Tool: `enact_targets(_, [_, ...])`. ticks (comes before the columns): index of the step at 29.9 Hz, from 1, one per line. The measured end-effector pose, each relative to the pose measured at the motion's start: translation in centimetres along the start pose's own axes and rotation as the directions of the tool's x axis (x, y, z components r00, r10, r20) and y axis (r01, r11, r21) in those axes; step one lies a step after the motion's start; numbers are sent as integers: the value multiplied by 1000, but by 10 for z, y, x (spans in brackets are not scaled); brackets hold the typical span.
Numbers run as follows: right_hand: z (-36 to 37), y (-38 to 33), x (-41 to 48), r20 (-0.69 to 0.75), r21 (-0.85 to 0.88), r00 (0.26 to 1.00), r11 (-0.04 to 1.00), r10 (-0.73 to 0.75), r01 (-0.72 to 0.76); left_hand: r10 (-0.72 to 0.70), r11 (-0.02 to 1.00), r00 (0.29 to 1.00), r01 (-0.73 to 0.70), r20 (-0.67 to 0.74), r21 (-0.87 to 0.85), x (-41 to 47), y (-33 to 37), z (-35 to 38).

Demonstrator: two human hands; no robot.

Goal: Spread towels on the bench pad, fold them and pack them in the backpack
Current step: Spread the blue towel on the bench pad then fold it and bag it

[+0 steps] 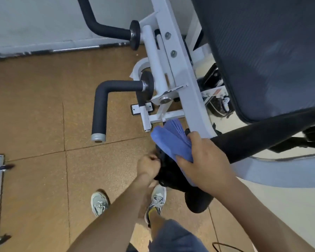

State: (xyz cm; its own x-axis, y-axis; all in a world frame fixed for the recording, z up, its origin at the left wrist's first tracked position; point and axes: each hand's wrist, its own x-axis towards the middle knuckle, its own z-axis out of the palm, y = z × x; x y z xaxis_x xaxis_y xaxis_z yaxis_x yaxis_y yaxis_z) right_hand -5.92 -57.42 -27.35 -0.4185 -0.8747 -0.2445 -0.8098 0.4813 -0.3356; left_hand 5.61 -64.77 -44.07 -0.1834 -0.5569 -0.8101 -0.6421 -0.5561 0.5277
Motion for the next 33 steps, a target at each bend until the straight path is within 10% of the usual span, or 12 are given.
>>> enact_targets(7, [-42,-9,-18,107,320,983,931,149,-175,-4,723,980,140,198,-677,-112,44,-53])
enact_targets(15, [-126,-55,-82,-14,731,977,669,211,-133,467,538,873,-157,138,-828,-247,89,-116])
enact_targets(18, [-147,-90,-106,-117,551,993,832,1,64,630,536,765,-301,136,-789,-292,110,-122])
enact_targets(23, [-172,-110,-135,-72,694,987,703,-145,154,807,529,566,-565,169,-633,-339,135,-125])
enact_targets(29, [-173,-110,-141,-235,744,971,651,40,153,878,459,411,-867,245,-195,-359,143,-127])
enact_targets(33, [-168,-99,-130,-268,689,961,710,65,145,932,339,357,-919,58,200,-339,118,-142])
